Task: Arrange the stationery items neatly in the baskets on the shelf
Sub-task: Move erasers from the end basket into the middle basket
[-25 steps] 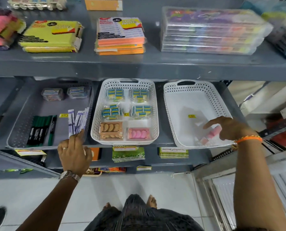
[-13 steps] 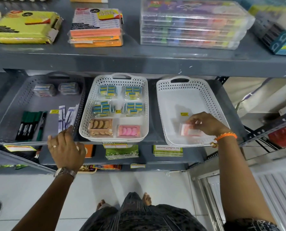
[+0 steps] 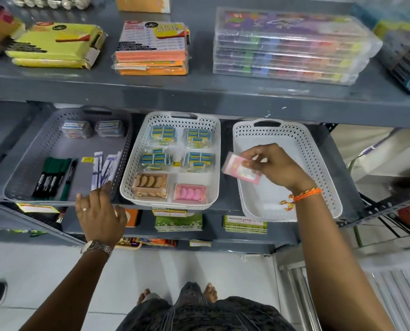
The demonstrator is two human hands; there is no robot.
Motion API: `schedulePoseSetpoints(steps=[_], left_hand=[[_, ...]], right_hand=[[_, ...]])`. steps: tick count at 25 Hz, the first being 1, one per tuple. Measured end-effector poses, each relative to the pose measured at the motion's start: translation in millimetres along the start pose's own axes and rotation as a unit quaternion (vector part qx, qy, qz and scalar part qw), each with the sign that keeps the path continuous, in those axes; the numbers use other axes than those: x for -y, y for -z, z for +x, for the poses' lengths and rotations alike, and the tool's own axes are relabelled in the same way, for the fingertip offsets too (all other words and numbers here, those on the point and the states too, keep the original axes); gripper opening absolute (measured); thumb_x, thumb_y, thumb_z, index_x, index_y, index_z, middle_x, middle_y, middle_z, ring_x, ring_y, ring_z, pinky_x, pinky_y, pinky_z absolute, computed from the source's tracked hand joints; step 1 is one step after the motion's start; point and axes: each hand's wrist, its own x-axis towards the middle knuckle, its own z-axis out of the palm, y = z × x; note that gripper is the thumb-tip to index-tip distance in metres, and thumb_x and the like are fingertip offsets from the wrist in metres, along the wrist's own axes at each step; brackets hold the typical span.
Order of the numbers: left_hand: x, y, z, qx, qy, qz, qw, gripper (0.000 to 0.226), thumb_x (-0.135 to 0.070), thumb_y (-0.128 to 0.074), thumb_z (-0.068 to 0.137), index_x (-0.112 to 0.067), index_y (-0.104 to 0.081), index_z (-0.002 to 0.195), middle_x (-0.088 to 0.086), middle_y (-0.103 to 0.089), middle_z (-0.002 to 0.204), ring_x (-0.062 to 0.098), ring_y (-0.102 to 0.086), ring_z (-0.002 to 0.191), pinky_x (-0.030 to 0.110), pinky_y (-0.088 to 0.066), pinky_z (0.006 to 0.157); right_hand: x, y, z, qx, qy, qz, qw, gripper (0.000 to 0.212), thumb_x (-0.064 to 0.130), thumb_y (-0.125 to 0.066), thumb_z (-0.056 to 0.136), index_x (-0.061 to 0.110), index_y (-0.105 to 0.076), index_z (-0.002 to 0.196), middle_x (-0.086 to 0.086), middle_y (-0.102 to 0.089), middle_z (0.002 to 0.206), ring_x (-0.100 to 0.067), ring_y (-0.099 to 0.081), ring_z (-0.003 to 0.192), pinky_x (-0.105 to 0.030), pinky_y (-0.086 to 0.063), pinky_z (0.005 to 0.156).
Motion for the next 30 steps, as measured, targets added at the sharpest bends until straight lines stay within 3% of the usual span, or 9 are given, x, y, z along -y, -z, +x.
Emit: schedulePoseSetpoints(steps=[2, 4, 6, 10, 18, 23, 26, 30], left_hand=[[0.7, 0.5, 0.3, 0.004, -0.002, 0.003, 1.000, 0.068, -0.024, -0.050, 0.073, -0.006, -0.049, 0.139, 0.020, -0.057, 0.112, 0.045, -0.051, 0.110, 0.048, -0.010, 0.123], [1.8, 1.8, 0.3, 0.010, -0.002, 0.003, 1.000, 0.069, -0.024, -0.051, 0.073, -0.006, -0.048, 0.139, 0.020, -0.057, 0.113, 0.045, -0.051, 0.111, 0.046, -0.008, 0.124], [1.5, 3.3, 1.0, 0.019, -0.001, -0.001, 1.000, 0.070, -0.023, -0.053, 0.072, -0.008, -0.048, 0.140, 0.020, -0.058, 0.115, 0.045, -0.051, 0.113, 0.044, -0.005, 0.124], [6.4, 5.8, 1.7, 0.030, -0.011, -0.008, 0.999, 0.075, -0.019, -0.057, 0.069, -0.009, -0.046, 0.142, 0.017, -0.057, 0.117, 0.042, -0.050, 0.114, 0.048, -0.012, 0.123], [16.6, 6.1, 2.8, 0.059, -0.035, 0.000, 0.998, 0.083, -0.018, -0.065, 0.066, -0.012, -0.044, 0.146, 0.012, -0.058, 0.121, 0.037, -0.049, 0.117, 0.045, -0.013, 0.123], [16.1, 10.0, 2.2, 0.058, -0.039, -0.008, 0.998, 0.084, -0.017, -0.069, 0.065, -0.013, -0.044, 0.145, 0.011, -0.059, 0.118, 0.036, -0.050, 0.114, 0.046, -0.016, 0.121], [17.3, 13.8, 2.6, 0.064, -0.044, -0.022, 0.997, 0.082, -0.019, -0.067, 0.067, -0.012, -0.045, 0.145, 0.012, -0.060, 0.120, 0.036, -0.050, 0.116, 0.050, -0.023, 0.120], [4.9, 38.7, 19.6, 0.012, -0.022, -0.188, 0.982, 0.072, -0.022, -0.062, 0.075, -0.008, -0.045, 0.144, 0.015, -0.056, 0.130, 0.032, -0.048, 0.121, 0.046, -0.036, 0.108]], right_hand=[[34.2, -30.7, 9.5, 0.034, 0.048, -0.027, 0.998, 0.020, 0.018, -0.076, 0.085, 0.021, -0.076, 0.104, 0.003, -0.074, 0.098, -0.008, -0.064, 0.082, -0.030, -0.053, 0.079], [57.0, -70.5, 18.7, 0.043, 0.049, -0.116, 0.991, 0.025, 0.027, -0.075, 0.084, 0.032, -0.074, 0.108, 0.007, -0.074, 0.106, -0.013, -0.065, 0.099, -0.036, -0.055, 0.086], [66.1, -108.0, 21.0, -0.008, 0.048, -0.235, 0.971, 0.032, 0.027, -0.071, 0.084, 0.037, -0.071, 0.114, 0.006, -0.071, 0.112, -0.020, -0.059, 0.109, -0.040, -0.051, 0.090], [57.2, -149.2, 20.8, -0.062, 0.064, -0.386, 0.918, 0.032, 0.026, -0.072, 0.077, 0.034, -0.074, 0.108, 0.009, -0.074, 0.107, -0.022, -0.061, 0.104, -0.041, -0.039, 0.089], [48.1, -157.8, 15.2, -0.031, 0.031, -0.411, 0.911, 0.027, 0.034, -0.080, 0.068, 0.032, -0.077, 0.095, 0.009, -0.075, 0.096, -0.019, -0.063, 0.100, -0.040, -0.037, 0.090], [50.4, -147.4, 19.1, 0.044, 0.039, -0.342, 0.938, 0.031, 0.036, -0.083, 0.069, 0.030, -0.074, 0.098, 0.006, -0.062, 0.125, -0.022, -0.052, 0.120, -0.040, -0.037, 0.096], [52.8, -138.0, 24.0, 0.114, 0.029, -0.280, 0.953, 0.037, 0.030, -0.084, 0.067, 0.028, -0.066, 0.099, 0.008, -0.065, 0.122, -0.025, -0.056, 0.117, -0.039, -0.043, 0.096], [53.4, -134.1, 27.3, 0.140, 0.041, -0.293, 0.945, 0.042, 0.025, -0.084, 0.065, 0.030, -0.062, 0.101, 0.009, -0.066, 0.111, -0.022, -0.058, 0.106, -0.034, -0.051, 0.081]])
